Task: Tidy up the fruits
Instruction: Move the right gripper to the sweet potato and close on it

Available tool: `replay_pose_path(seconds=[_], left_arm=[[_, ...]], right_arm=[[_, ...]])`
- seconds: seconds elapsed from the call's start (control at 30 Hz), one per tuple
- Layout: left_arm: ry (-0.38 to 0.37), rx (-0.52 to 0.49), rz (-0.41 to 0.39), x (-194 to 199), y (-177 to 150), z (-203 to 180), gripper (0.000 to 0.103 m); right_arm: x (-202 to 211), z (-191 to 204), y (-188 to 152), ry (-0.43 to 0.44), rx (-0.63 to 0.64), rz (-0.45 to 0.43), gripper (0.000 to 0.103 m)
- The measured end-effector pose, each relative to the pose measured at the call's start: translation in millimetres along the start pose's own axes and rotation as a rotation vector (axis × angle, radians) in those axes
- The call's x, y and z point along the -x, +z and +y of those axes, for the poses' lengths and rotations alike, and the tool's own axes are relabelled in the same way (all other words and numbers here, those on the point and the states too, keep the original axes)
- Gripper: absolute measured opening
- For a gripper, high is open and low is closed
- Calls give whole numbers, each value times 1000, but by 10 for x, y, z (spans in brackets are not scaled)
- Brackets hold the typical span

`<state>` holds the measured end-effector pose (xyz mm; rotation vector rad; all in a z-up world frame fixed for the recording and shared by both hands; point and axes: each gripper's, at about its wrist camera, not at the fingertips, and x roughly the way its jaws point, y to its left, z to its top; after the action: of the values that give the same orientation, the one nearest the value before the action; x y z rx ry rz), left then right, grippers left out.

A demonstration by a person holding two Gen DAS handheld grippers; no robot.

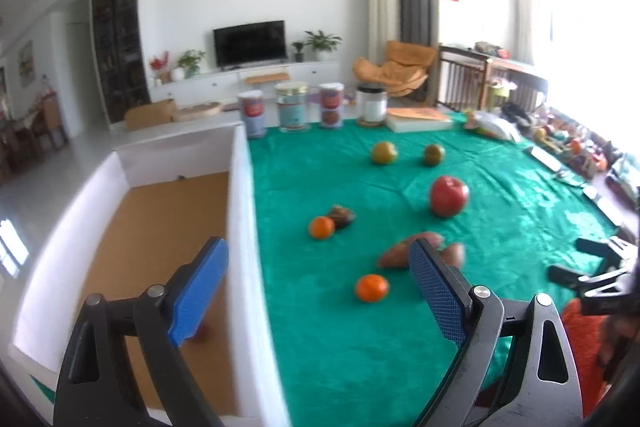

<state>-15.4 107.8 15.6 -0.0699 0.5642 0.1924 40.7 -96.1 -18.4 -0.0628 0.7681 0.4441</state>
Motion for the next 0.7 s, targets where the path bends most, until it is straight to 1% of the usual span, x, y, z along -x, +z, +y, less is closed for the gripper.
replay_pose_path(seconds=[0.07,0.13,0.17,0.23,0.27,0.33,0.4,0.53,0.63,0.7], left_arm=[[-97,12,41,-122,-90,-223,93],[-150,17,111,-321,-217,-434,93],[-162,21,147,-432,-293,-508,93],[-165,54,224,-642,-439,-574,93],[-168,79,248,-723,-502,-565,93],[-163,123,263,-825,-598,-518,93],[-136,140,259,-896,-659,-473,93],[-90,104,291,-1089,-749,-450,93],[-76,66,329,-1206,-815,-469,93],[-56,33,315,-1216,-846,-484,93]], right_arm=[[-18,16,-3,-21,2,3,103],[35,-32,-10,-37,-22,-26,103],[67,-69,-19,-44,-41,-42,103],[106,-168,-47,-56,-86,-67,103],[122,-210,-66,-61,-109,-75,103],[140,-275,-82,-65,-143,-84,103],[116,-299,-72,-64,-155,-76,103],[39,-246,-51,-85,-128,-50,103],[13,-188,-55,-98,-93,-47,103],[-8,-176,-64,-97,-84,-43,103]])
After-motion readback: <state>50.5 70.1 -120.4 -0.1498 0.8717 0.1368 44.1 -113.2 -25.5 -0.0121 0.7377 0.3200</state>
